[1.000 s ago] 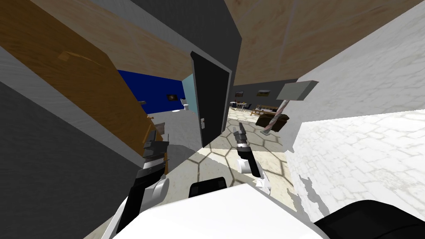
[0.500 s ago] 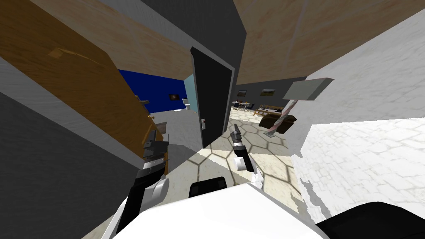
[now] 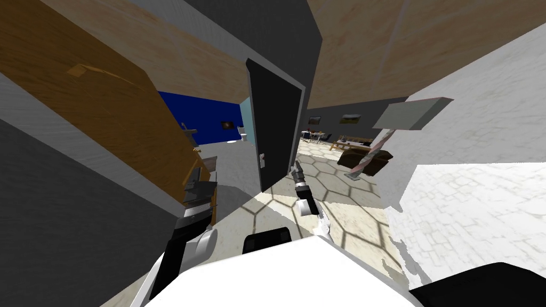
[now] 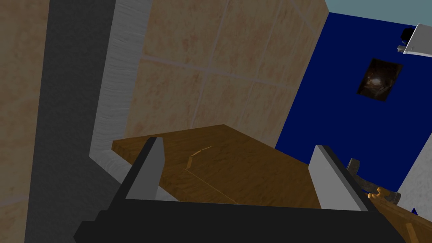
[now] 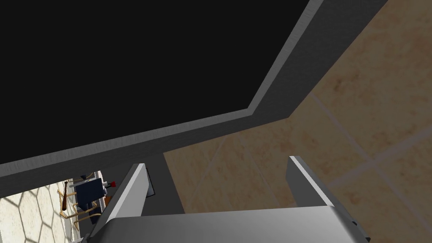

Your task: Push the door open

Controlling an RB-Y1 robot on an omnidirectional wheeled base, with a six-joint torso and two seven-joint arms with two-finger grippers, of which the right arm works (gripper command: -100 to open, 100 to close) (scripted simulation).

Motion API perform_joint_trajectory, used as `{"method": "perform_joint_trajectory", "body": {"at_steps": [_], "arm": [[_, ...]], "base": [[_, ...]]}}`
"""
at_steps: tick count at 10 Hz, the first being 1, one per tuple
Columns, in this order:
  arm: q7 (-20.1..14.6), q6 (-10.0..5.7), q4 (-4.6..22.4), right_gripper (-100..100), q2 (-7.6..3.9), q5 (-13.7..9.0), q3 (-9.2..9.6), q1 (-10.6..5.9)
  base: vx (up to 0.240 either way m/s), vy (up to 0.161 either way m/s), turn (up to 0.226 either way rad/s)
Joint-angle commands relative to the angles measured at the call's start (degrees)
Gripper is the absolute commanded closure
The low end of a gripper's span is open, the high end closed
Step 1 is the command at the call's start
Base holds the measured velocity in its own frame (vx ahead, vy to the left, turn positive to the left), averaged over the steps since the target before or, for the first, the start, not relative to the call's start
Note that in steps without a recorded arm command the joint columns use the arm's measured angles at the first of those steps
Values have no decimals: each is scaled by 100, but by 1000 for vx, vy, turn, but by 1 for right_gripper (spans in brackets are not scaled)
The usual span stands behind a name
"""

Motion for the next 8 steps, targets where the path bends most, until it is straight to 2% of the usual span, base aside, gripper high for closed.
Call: {"method": "perform_joint_trajectory", "body": {"at_steps": [1,2,3,6,7,8], "arm": [[20,-29,286,-100,20,18,60,-124],[21,-19,461,-100,19,23,98,-232],[21,-19,504,-100,19,23,98,-232],[24,10,1105,-100,23,38,213,-560],[24,10,1122,-100,23,38,213,-560],[25,20,1327,-100,31,43,252,-670]], "base": [[45,-24,58],[69,-41,107],[60,-33,35],[66,-43,85],[57,-40,28],[59,-41,68]]}}
